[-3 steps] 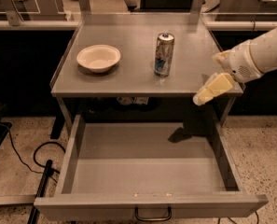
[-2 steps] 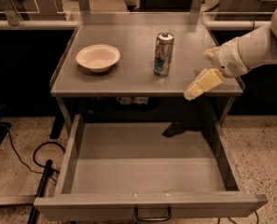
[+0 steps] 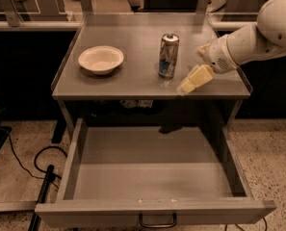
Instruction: Place redbull can into top drawer
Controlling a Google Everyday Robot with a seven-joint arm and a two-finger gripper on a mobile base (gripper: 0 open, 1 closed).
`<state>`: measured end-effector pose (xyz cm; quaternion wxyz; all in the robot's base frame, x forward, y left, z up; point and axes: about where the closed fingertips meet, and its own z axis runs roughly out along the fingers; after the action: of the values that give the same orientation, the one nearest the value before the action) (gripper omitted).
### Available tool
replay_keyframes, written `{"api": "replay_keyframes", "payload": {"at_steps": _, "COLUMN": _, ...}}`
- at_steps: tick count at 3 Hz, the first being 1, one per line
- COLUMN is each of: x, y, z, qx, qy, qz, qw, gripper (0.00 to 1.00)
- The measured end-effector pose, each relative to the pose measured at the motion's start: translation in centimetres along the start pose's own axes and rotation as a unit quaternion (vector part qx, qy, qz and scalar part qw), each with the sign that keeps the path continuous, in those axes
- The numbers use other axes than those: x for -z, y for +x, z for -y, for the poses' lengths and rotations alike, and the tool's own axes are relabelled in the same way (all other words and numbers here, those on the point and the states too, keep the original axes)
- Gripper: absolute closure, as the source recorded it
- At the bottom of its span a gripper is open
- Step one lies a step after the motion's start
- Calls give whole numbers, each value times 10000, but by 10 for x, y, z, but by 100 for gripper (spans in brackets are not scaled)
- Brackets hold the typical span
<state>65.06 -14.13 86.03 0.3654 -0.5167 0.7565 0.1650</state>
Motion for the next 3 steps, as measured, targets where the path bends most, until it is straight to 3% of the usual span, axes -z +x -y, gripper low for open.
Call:
{"api": "replay_keyframes", "payload": {"at_steps": 1, "x": -1, "y": 3, "z": -1, "qx": -29, "qy": -25, "qz": 78, "qw": 10000, "gripper": 0}}
{"api": "replay_keyframes", "payload": {"at_steps": 3, "x": -21, "y": -13, "z": 29, "qx": -42, "qy": 4, "qz": 361, "qw": 9993, "gripper": 0}}
